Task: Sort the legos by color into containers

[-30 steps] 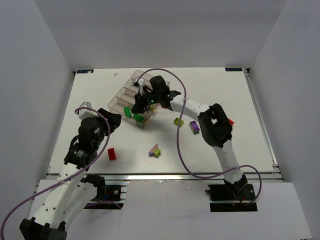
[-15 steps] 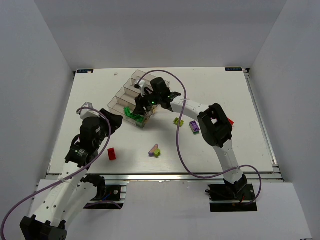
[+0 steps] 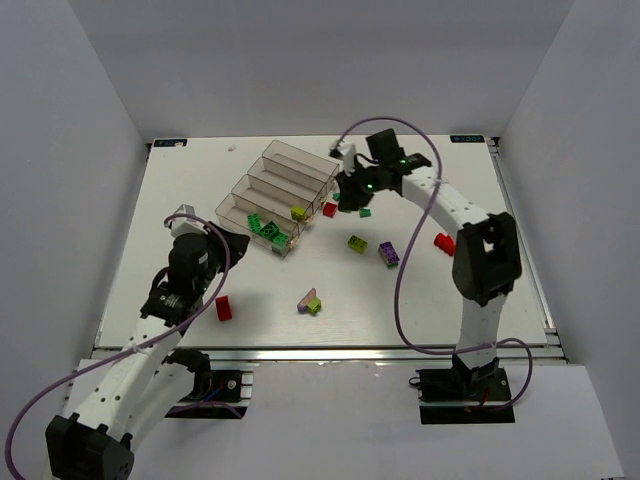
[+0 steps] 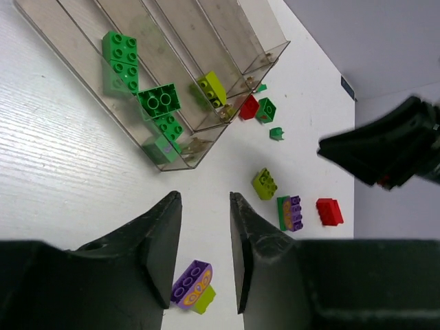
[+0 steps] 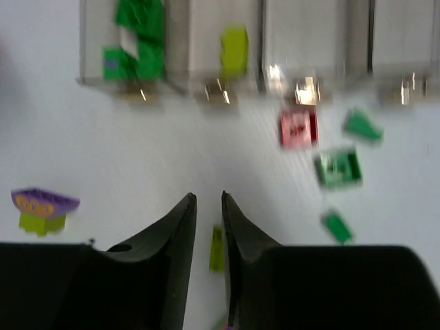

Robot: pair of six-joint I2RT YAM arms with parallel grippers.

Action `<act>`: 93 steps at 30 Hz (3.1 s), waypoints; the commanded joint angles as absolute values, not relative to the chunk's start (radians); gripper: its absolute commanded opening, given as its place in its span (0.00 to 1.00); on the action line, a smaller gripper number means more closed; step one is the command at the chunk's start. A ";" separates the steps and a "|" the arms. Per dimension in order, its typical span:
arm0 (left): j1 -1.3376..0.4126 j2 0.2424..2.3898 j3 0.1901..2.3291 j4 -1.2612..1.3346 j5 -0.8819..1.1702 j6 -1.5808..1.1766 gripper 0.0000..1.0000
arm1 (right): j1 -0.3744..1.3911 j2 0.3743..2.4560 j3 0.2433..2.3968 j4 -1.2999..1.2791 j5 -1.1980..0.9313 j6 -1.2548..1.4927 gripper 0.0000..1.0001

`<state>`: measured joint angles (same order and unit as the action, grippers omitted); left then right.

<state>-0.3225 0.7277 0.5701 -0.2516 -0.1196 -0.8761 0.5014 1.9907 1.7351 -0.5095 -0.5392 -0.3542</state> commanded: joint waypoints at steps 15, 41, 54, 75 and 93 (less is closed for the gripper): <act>-0.319 0.831 0.575 -0.104 -0.063 -0.839 0.62 | 0.367 1.815 1.376 -0.718 -0.121 -0.258 0.68; -0.319 0.859 0.516 0.149 0.156 -0.871 0.63 | 0.362 1.898 1.570 -0.778 -0.383 -0.345 0.00; -0.327 1.095 0.532 0.837 0.564 -1.065 0.76 | 0.367 1.977 1.879 -0.588 -1.416 -0.061 0.00; -0.410 1.279 0.644 0.948 0.571 -1.042 0.78 | 0.477 1.913 1.626 0.795 -1.433 1.118 0.00; -0.411 1.344 0.637 1.175 0.618 -1.180 0.47 | 0.499 1.902 1.611 0.769 -1.420 1.112 0.00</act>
<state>-0.4038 1.3556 0.6262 1.0855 0.5911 -1.1488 0.4919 1.9553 1.6054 0.7361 -1.4242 1.1221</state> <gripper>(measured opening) 0.487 0.427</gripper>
